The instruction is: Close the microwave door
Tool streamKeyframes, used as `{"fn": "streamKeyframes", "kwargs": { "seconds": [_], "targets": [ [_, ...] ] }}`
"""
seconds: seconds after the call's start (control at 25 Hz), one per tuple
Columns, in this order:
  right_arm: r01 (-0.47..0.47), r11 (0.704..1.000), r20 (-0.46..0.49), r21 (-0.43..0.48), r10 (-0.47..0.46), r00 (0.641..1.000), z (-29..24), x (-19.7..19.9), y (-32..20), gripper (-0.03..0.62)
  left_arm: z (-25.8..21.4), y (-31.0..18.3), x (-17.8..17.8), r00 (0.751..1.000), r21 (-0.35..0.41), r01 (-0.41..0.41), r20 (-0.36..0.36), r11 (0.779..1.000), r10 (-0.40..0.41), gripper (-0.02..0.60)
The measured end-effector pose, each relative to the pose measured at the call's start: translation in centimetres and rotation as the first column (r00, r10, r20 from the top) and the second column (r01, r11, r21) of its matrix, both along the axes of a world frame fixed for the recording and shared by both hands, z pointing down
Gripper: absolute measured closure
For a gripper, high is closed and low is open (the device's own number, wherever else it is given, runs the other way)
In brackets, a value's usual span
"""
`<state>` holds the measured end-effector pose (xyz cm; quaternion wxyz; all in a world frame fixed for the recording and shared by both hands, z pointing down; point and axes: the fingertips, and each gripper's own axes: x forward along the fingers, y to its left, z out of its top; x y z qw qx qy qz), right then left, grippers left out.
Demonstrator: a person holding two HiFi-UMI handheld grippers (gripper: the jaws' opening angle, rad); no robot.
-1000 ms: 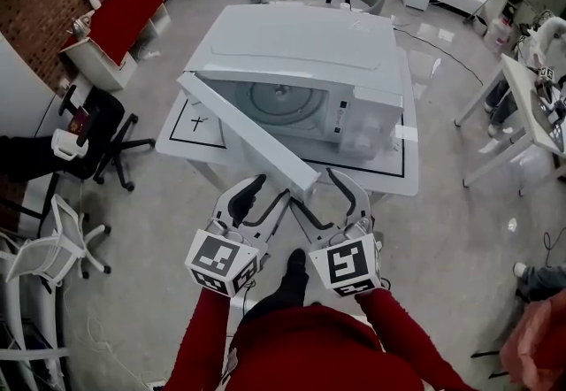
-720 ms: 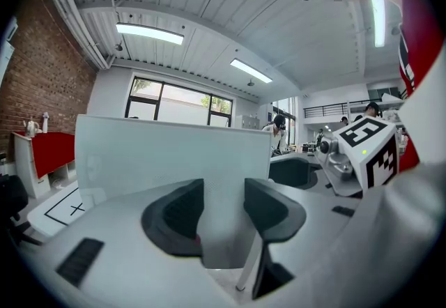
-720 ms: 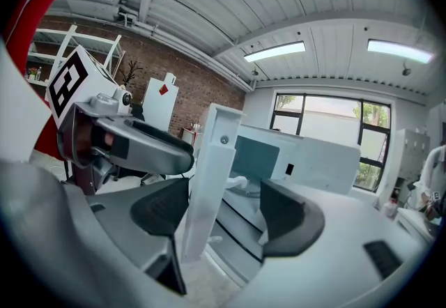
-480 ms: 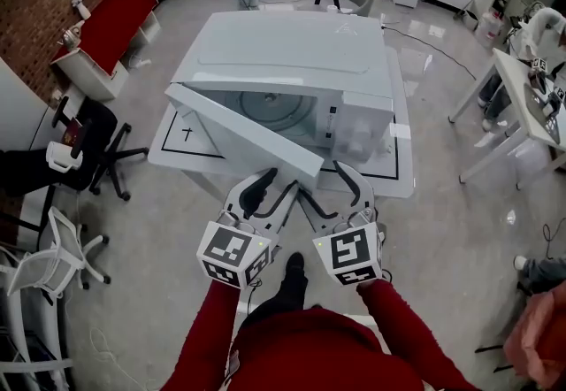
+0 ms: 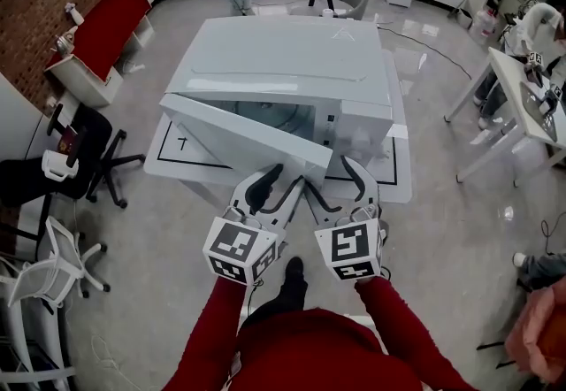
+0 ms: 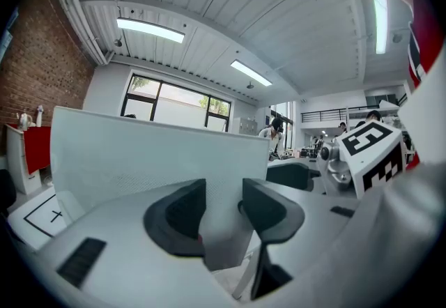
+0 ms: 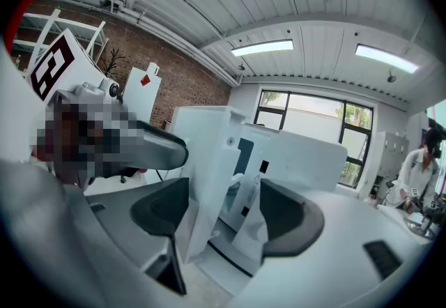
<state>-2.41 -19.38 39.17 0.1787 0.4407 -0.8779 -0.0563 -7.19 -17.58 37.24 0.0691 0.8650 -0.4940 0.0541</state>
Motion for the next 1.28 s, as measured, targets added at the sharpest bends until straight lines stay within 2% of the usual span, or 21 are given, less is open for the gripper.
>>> {"fn": "streamKeyframes", "kwargs": {
  "seconds": [0.36,1.04,1.28],
  "targets": [
    [-0.079,0.996,-0.037,0.033,0.08,0.996,-0.2,1.3,-1.7,0.26,-0.1,-1.7,0.8,0.999,0.001,-0.041,-0.006,0.999,0.041,0.407],
    [-0.143,0.988,-0.072,0.056,0.147,0.987,-0.8,2.0,-3.0,0.263,-0.3,-3.6,1.7,0.996,0.003,-0.087,-0.008,0.996,0.087,0.407],
    [-0.155,0.982,-0.087,0.103,0.164,0.983,-2.0,2.2,-3.4,0.262,-0.1,-4.1,1.7,0.995,-0.004,-0.093,-0.027,0.996,0.093,0.408]
  ]
}}
